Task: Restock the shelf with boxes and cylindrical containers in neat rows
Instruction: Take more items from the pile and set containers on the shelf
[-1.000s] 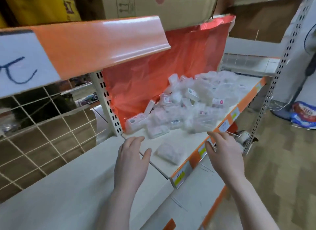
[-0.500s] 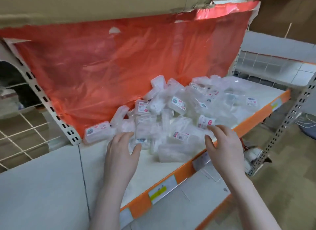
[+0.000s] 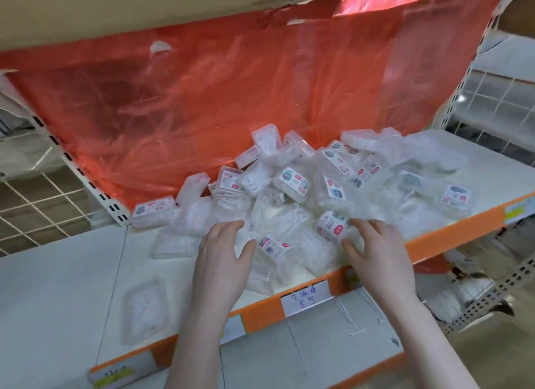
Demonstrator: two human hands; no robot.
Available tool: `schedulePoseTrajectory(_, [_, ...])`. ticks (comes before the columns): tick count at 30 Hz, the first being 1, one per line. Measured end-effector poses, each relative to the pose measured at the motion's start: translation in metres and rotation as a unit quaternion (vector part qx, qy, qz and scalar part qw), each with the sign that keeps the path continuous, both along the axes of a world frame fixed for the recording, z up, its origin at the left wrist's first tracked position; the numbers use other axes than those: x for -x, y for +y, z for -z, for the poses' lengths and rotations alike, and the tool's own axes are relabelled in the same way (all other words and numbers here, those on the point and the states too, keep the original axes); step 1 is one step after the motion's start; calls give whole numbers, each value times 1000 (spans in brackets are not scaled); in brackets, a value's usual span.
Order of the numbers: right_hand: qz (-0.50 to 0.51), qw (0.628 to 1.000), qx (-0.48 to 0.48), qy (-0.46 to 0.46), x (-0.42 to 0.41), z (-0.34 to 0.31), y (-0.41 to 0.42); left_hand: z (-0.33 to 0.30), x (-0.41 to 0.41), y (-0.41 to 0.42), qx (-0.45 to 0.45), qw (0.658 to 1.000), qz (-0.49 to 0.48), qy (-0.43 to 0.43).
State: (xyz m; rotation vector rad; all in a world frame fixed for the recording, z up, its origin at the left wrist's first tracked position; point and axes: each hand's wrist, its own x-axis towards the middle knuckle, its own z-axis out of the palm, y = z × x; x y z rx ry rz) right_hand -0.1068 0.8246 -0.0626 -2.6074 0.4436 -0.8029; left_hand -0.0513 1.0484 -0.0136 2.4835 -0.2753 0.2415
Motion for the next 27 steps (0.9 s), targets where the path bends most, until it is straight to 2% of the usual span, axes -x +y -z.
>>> schedulePoseTrajectory(11, [13,997,66,46,-1,6,-6,0,-4,-3,-9,1000,3,29])
schedulePoseTrajectory(15, [33,996,-9,86,2,3,-3,1,-6,-4,-13,999,18,43])
schedulePoseTrajectory(20, [15,995,-84,47,11,-7,2,4,-9,-6,-38,998,26,50])
schedulePoseTrajectory(27, [7,997,-79,-3,21,-15,0,4,-6,-21,-72,993,70,55])
